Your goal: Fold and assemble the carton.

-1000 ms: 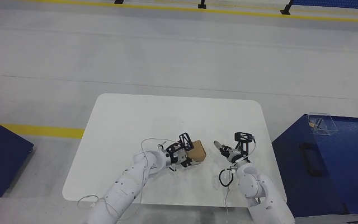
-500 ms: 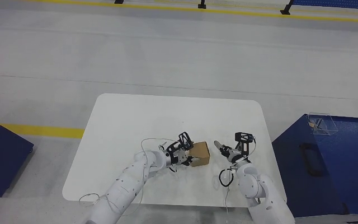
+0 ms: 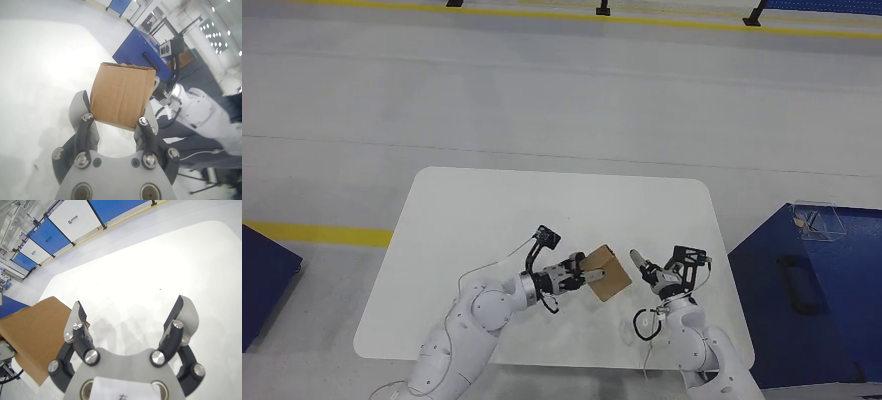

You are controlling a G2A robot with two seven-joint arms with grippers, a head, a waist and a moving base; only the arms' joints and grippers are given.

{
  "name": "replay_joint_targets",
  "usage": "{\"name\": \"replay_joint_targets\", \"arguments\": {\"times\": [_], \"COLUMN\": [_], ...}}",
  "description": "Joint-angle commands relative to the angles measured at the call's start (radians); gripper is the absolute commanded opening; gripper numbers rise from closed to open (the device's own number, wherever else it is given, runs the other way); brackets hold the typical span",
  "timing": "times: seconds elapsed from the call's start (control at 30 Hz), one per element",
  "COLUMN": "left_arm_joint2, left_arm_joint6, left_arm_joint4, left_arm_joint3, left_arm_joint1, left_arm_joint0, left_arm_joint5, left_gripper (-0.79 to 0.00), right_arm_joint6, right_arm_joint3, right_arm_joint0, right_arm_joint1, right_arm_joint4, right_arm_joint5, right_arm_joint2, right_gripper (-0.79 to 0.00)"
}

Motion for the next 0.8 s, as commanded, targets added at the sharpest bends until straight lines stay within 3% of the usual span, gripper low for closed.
{"name": "replay_joint_targets", "arguments": {"times": [0.0,0.07,0.2,0.23,0.27,0.3,0.33,0.5,0.57,0.67,0.77], "left_arm_joint2": [-0.024,-0.045,-0.042,-0.043,-0.042,-0.038,-0.031,-0.027,-0.031,-0.053,-0.073], "left_arm_joint6": [-0.192,-0.280,-0.353,-0.358,-0.354,-0.344,-0.333,-0.269,-0.209,-0.122,-0.013], "left_arm_joint4": [-0.196,-0.262,-0.294,-0.300,-0.276,-0.246,-0.212,-0.151,-0.055,0.016,0.126], "left_arm_joint3": [-0.035,-0.037,-0.015,-0.005,0.009,0.020,0.030,0.028,0.003,-0.071,-0.201], "left_arm_joint1": [0.008,0.016,0.022,0.023,0.025,0.027,0.028,0.035,0.044,0.055,0.069], "left_arm_joint0": [0.018,0.017,0.012,0.007,0.000,-0.006,-0.012,-0.015,-0.010,0.026,0.078], "left_arm_joint5": [0.089,0.178,0.272,0.284,0.300,0.318,0.337,0.374,0.389,0.399,0.376], "left_gripper": [-0.785,-0.785,-0.785,-0.739,-0.539,-0.052,0.000,0.000,0.000,0.000,0.000], "right_arm_joint6": [0.011,0.019,0.031,0.031,0.031,0.031,0.031,0.031,0.031,0.031,0.031], "right_arm_joint3": [0.006,0.009,0.010,0.010,0.010,0.010,0.010,0.010,0.010,0.010,0.010], "right_arm_joint0": [0.008,0.014,0.020,0.020,0.020,0.020,0.020,0.020,0.020,0.020,0.020], "right_arm_joint1": [-0.001,-0.002,-0.001,-0.001,-0.001,-0.001,-0.001,-0.001,-0.001,-0.001,-0.001], "right_arm_joint4": [0.012,0.009,-0.023,-0.023,-0.023,-0.023,-0.023,-0.023,-0.023,-0.023,-0.023], "right_arm_joint5": [0.004,0.006,0.009,0.009,0.009,0.009,0.009,0.009,0.009,0.009,0.009], "right_arm_joint2": [-0.002,-0.006,-0.014,-0.014,-0.014,-0.014,-0.014,-0.014,-0.014,-0.014,-0.014], "right_gripper": [0.000,0.000,0.000,0.000,0.000,0.000,0.000,0.000,0.000,0.000,0.000]}}
